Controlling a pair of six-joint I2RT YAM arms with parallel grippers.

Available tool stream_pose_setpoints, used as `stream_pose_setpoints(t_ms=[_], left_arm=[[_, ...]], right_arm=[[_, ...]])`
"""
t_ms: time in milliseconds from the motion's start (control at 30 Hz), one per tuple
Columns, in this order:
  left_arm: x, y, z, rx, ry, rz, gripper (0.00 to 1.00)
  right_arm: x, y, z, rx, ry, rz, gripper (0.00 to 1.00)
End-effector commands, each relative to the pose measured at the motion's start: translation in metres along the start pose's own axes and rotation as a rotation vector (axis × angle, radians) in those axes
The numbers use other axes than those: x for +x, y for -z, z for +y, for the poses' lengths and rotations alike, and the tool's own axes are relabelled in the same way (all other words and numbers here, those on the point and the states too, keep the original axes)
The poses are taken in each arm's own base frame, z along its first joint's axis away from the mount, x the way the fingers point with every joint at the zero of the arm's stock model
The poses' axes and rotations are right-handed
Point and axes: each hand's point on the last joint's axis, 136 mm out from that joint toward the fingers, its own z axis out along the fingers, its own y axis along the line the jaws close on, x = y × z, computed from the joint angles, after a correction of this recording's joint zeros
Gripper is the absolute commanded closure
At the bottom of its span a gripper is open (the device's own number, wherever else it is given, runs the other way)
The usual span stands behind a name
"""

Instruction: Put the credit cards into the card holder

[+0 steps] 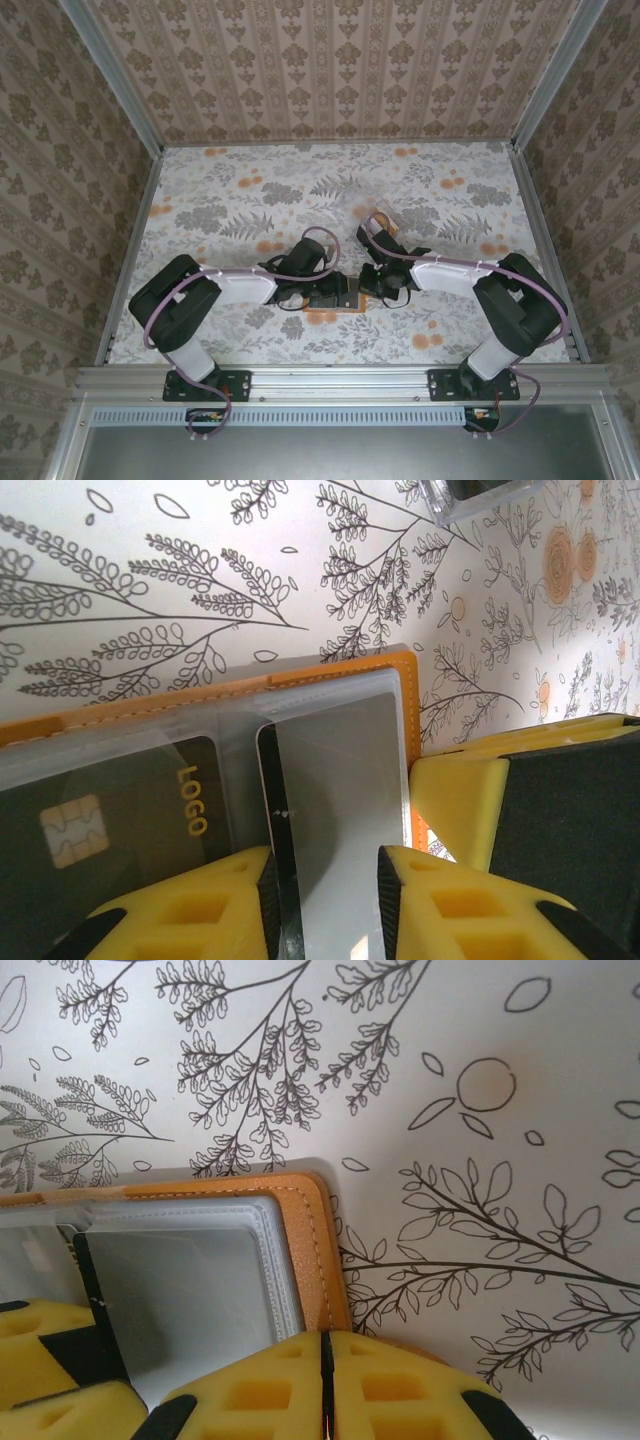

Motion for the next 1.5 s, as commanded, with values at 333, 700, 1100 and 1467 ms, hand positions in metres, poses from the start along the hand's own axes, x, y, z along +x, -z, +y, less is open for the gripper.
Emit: stream_pose_setpoints(t_ms=[333,700,1100,1467], left_arm=[[0.004,0.028,0.031,-0.221,-0.030,-0.036,0.52],[-0.017,0.064,0.012,-0.152,-0.063,-0.127,0.36],[-0.018,0.065,0.055,-0.190,0.072,-0.090,0.30],[-0.011,0.047,0.062,-0.168,0.113,-0.047,0.31]], right_arm=[[0.014,-0.008,-0.040,0.147,-0.034,0.038,0.89],[0.011,-0.007,-0.029,0.106,-0.016,0.039,0.88],[0.010,-0.009,-0.028,0.108,-0.013,0.044,0.88],[0.011,-0.009,-0.028,0.109,-0.011,0.050,0.88]])
